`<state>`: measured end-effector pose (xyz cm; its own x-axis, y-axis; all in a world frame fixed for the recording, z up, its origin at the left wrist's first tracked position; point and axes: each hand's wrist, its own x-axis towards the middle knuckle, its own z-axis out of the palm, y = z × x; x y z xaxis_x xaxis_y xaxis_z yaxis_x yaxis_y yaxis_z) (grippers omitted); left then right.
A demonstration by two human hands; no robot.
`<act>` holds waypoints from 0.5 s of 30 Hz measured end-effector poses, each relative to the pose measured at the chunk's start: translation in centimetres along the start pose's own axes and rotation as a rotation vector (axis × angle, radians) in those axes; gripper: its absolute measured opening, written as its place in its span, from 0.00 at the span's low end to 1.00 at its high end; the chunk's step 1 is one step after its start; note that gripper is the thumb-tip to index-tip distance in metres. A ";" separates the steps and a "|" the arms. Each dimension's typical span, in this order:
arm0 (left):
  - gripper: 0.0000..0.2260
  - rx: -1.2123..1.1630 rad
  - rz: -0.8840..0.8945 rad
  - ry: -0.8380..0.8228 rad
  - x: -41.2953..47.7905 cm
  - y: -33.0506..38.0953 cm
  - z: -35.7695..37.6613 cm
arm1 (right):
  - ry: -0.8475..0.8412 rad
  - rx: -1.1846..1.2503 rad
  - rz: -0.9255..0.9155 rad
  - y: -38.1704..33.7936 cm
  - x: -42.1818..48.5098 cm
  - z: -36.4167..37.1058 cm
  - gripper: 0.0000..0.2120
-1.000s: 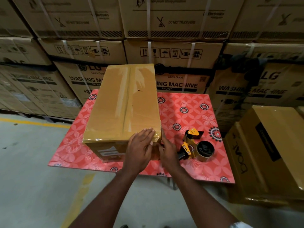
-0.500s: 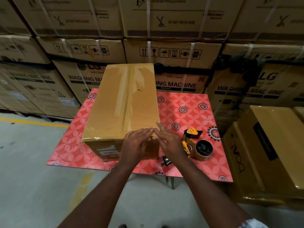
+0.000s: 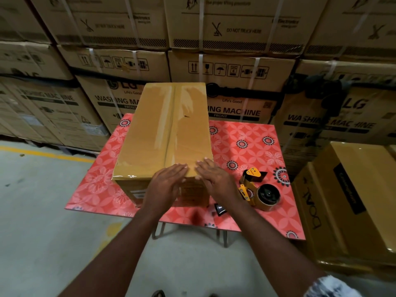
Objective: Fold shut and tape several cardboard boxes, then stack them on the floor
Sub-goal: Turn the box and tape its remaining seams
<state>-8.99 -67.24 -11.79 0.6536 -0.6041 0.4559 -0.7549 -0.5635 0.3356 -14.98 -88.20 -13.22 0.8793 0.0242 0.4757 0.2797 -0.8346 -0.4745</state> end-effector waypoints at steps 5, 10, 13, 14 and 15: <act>0.21 0.036 0.066 -0.022 -0.2 -0.8 -0.2 | 0.030 -0.097 -0.002 -0.4 -0.9 0.2 0.28; 0.19 0.074 0.040 -0.025 -0.2 -1.9 -1.2 | 0.061 -0.148 -0.024 -3.1 1.5 0.4 0.19; 0.20 0.108 0.057 -0.034 -0.7 -3.0 -1.9 | 0.027 -0.190 -0.039 -3.9 1.7 1.6 0.20; 0.20 0.114 0.080 -0.040 -0.8 -3.2 -2.0 | 0.026 -0.219 -0.050 -3.7 1.4 1.9 0.22; 0.23 0.114 0.095 -0.046 -0.9 -3.3 -2.1 | 0.025 -0.240 -0.060 -3.6 1.1 2.0 0.24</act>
<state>-7.16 -63.65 -11.63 0.5836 -0.6815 0.4416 -0.8039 -0.5616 0.1958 -14.25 -84.07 -12.51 0.8533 0.0664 0.5172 0.2286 -0.9391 -0.2567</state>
